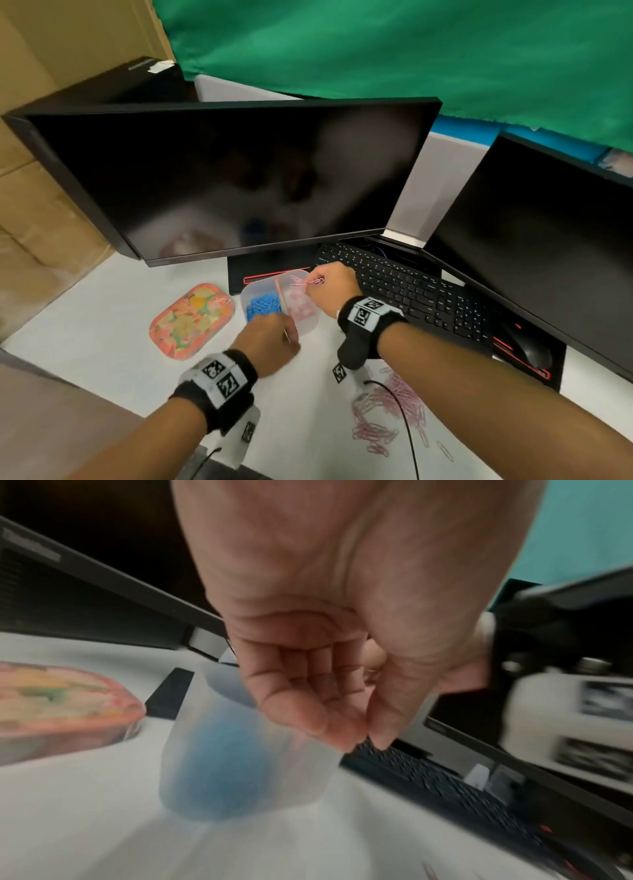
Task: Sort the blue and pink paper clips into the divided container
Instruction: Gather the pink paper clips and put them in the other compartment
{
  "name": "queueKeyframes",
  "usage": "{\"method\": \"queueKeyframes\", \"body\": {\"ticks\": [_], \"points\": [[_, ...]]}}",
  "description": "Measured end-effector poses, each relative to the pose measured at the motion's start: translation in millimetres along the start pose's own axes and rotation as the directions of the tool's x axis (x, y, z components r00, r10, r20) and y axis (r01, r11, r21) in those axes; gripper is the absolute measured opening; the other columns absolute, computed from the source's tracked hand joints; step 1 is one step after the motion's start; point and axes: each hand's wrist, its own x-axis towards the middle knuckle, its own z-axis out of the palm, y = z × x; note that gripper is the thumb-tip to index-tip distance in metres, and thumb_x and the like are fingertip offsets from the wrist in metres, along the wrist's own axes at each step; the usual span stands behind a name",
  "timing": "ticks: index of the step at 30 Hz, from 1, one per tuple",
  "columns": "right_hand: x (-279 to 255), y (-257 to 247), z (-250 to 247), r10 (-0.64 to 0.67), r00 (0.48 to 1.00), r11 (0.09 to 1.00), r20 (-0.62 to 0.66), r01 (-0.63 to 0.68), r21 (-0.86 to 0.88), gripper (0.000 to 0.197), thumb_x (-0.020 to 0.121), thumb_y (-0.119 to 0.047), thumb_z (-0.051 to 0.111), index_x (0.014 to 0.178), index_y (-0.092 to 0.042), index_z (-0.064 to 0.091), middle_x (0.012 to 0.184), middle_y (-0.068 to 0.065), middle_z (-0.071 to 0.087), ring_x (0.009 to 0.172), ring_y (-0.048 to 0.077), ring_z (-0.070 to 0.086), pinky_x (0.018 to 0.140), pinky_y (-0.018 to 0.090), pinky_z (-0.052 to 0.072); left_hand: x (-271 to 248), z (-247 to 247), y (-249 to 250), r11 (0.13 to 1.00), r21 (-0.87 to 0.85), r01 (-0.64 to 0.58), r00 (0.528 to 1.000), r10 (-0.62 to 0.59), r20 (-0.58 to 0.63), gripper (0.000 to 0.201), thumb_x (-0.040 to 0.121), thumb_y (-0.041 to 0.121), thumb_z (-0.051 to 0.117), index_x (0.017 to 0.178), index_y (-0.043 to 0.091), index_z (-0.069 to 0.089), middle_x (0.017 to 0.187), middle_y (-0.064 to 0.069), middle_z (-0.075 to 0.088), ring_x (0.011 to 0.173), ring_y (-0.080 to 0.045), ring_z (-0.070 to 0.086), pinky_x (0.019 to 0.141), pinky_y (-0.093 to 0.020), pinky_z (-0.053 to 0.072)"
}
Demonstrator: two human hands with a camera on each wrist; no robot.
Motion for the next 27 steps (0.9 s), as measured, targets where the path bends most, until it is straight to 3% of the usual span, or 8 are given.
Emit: {"method": "queueKeyframes", "body": {"ticks": [5,9,13,18,20,22,25,27], "points": [[18,-6,29,0.080,0.995,0.975,0.060,-0.065,-0.211,0.015,0.082,-0.012,0.064,0.095,-0.010,0.073,0.098,0.012,0.070,0.090,0.029,0.068,0.077,0.032,0.058,-16,34,-12,0.999,0.023,-0.032,0.995,0.029,0.097,0.006,0.081,0.027,0.059,0.084,0.026,0.063,0.080,0.011,0.062,0.078,-0.011,0.058,0.072,-0.021,0.047],[18,-7,24,0.106,0.992,0.975,0.064,-0.091,-0.203,0.028,0.084,-0.011,0.065,0.112,-0.009,0.066,0.114,0.010,0.064,0.100,0.028,0.064,0.084,0.030,0.053,-12,46,-15,0.999,0.027,-0.040,0.990,0.036,0.137,0.008,0.081,0.029,0.060,0.088,0.028,0.062,0.081,0.011,0.059,0.078,-0.012,0.058,0.074,-0.022,0.049],[1,16,-6,0.038,0.999,0.999,0.002,-0.038,-0.036,0.020,0.082,-0.015,0.060,0.098,-0.019,0.071,0.100,0.003,0.071,0.092,0.019,0.066,0.087,0.028,0.053,-4,53,-8,0.992,0.039,-0.123,0.983,0.116,0.139,0.015,0.083,0.028,0.060,0.098,0.026,0.063,0.080,0.013,0.058,0.078,-0.009,0.055,0.075,-0.020,0.046],[-57,112,-44,0.147,0.989,0.959,0.005,-0.141,-0.244,0.026,0.093,-0.019,0.044,0.102,-0.019,0.068,0.107,0.002,0.070,0.096,0.019,0.065,0.089,0.034,0.053,7,72,5,0.968,0.068,-0.240,0.960,0.226,0.164,0.041,0.088,0.031,0.057,0.128,0.026,0.053,0.121,0.005,0.056,0.110,-0.013,0.053,0.096,-0.025,0.043],[-83,155,-45,0.239,0.971,0.916,0.001,-0.225,-0.333,0.034,0.091,-0.018,0.043,0.121,-0.021,0.060,0.131,0.002,0.059,0.117,0.019,0.055,0.101,0.031,0.044,9,83,11,0.957,0.107,-0.268,0.944,0.239,0.226,0.053,0.089,0.032,0.054,0.140,0.023,0.041,0.140,0.002,0.043,0.129,-0.016,0.043,0.108,-0.031,0.037],[-105,185,-40,0.324,0.945,0.877,0.033,-0.288,-0.384,0.051,0.093,-0.022,0.040,0.144,-0.017,0.035,0.155,0.007,0.027,0.141,0.022,0.027,0.116,0.035,0.026,9,93,20,0.940,0.159,-0.302,0.923,0.247,0.293,0.063,0.092,0.030,0.051,0.149,0.019,0.025,0.155,0.000,0.025,0.141,-0.019,0.028,0.114,-0.034,0.031],[-134,203,-22,0.317,0.939,0.873,0.134,-0.234,-0.428,0.061,0.098,-0.028,0.030,0.152,-0.020,0.003,0.157,0.002,-0.016,0.148,0.025,-0.008,0.119,0.044,0.001,12,108,34,0.901,0.217,-0.375,0.884,0.278,0.375,0.074,0.092,0.022,0.048,0.153,0.016,0.007,0.161,-0.003,0.004,0.148,-0.021,0.010,0.118,-0.038,0.022],[-149,204,-11,0.215,0.958,0.901,0.191,-0.119,-0.417,0.059,0.100,-0.029,0.024,0.151,-0.024,-0.005,0.152,-0.002,-0.022,0.146,0.023,-0.014,0.118,0.042,-0.004,16,119,43,0.860,0.266,-0.436,0.860,0.312,0.403,0.081,0.090,0.019,0.049,0.153,0.015,0.000,0.162,-0.005,-0.004,0.149,-0.022,0.001,0.120,-0.040,0.018]]}}
